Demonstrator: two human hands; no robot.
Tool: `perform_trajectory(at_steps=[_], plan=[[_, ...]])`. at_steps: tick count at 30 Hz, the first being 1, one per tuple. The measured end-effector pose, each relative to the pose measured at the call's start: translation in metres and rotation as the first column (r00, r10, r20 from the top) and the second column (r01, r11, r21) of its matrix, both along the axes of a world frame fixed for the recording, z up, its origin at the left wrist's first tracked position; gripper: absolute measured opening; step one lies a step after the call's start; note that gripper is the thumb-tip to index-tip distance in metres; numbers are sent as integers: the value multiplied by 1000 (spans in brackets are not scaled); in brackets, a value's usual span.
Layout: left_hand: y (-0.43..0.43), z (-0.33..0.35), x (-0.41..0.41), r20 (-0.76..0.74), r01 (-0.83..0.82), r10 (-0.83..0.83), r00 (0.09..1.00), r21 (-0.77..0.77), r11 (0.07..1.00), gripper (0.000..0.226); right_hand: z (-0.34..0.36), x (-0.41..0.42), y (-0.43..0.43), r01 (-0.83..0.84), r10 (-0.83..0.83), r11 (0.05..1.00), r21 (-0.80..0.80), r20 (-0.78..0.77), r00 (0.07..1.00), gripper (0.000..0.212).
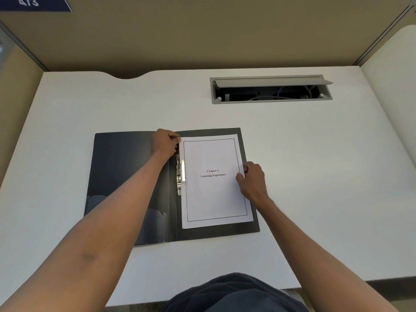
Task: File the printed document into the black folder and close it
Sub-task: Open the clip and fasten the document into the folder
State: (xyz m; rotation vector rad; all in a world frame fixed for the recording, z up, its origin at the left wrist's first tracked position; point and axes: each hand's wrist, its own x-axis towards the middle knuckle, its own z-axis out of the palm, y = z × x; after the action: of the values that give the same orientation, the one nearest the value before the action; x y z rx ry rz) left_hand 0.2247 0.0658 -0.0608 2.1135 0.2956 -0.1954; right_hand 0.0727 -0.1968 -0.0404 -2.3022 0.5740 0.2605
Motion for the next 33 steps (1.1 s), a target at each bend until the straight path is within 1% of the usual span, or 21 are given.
perform_trajectory(at_steps=[5, 10, 14, 18, 22, 25, 26, 27, 28, 30, 31, 33], plan=[[0, 1, -3, -8, -26, 25, 1000, -35, 999, 17, 1, 1, 0, -28, 28, 999, -31, -15, 1000, 32], [-1, 1, -2, -17, -28, 28, 999, -37, 999, 17, 2, -7, 3, -109, 107, 992, -60, -29, 994, 62], [-3, 1, -2, -22, -45, 44, 999, -29, 999, 18, 0, -14, 10, -179, 178, 973, -142, -24, 984, 61], [-4, 3, -5, -18, -52, 52, 999, -15, 999, 17, -2, -18, 14, -189, 190, 966, -179, -15, 982, 65], [-6, 8, -8, -26, -62, 62, 998, -30, 998, 18, -2, -19, 18, -188, 188, 962, -198, -20, 982, 60], [-5, 11, -10, -36, -47, 47, 998, -27, 999, 21, -5, -18, 18, -196, 193, 955, -223, -36, 981, 64], [-5, 12, -11, -38, -45, 44, 998, -18, 999, 18, -5, -18, 18, -200, 196, 952, -230, -40, 980, 65], [-4, 15, -12, -45, -42, 42, 998, 11, 999, 12, -6, -17, 18, -205, 200, 950, -235, -45, 979, 66], [-4, 17, -12, -53, -40, 43, 998, 59, 997, 11, -7, -16, 19, -205, 199, 949, -240, -49, 979, 66], [-1, 19, -14, -107, -8, 26, 994, 161, 987, 30, -7, -15, 21, -199, 190, 950, -242, -58, 980, 65], [-1, 23, -16, -148, 12, 16, 989, 188, 982, 35, -7, -14, 21, -208, 196, 944, -256, -69, 978, 65], [1, 29, -21, -232, 37, 14, 973, 211, 977, 33, -7, -13, 21, -236, 220, 927, -292, -89, 971, 67]])
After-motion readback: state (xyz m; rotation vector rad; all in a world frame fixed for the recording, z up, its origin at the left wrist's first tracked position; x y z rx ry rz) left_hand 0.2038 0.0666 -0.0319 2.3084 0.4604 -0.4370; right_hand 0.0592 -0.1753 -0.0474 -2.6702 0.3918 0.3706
